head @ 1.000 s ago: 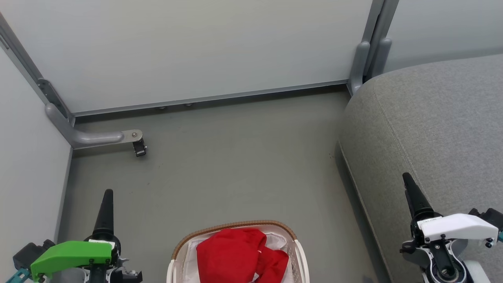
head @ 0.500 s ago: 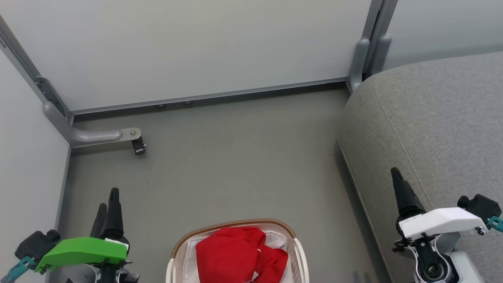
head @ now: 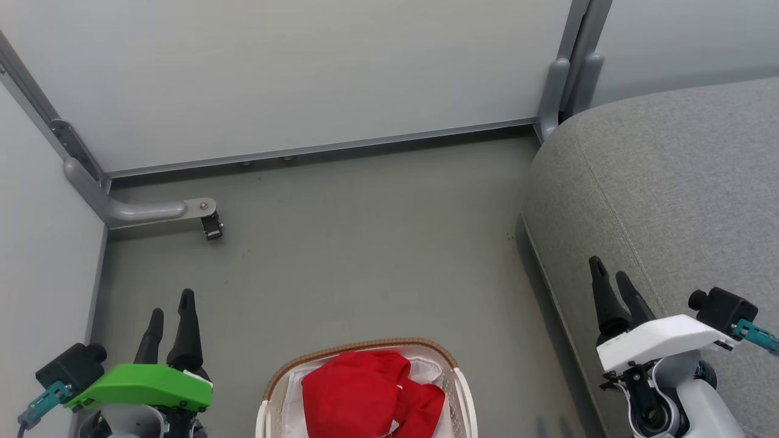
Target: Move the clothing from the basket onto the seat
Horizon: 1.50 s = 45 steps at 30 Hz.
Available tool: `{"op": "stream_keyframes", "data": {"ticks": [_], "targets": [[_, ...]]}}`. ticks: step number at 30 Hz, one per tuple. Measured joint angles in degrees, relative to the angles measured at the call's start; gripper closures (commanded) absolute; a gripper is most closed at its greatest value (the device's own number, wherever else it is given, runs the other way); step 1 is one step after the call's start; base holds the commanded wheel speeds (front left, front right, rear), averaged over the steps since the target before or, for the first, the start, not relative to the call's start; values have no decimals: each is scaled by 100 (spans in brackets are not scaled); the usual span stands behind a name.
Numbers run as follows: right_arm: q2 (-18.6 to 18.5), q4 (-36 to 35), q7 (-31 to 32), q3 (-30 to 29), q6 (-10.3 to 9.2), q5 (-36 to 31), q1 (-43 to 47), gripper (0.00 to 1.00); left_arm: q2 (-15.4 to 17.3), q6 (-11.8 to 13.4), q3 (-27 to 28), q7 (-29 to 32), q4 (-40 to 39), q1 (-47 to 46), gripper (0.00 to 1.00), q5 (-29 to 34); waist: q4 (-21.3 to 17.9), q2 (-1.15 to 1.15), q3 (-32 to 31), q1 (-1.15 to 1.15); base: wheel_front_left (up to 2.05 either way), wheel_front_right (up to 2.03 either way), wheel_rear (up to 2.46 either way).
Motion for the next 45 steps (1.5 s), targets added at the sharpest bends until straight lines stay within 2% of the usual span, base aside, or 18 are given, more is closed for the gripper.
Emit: {"op": "stream_keyframes", "data": {"ticks": [25,45], "targets": [[27,301,-403,179,0,-1873,-149,0,66,0,-152,-416,223,-16,0,1775,-29,0,20,0,0,0,0],[53,527,-664,281,0,-3077,-190,0,63,0,-177,-679,290,7,0,2819,-85,0,40,0,0,0,0]]}}
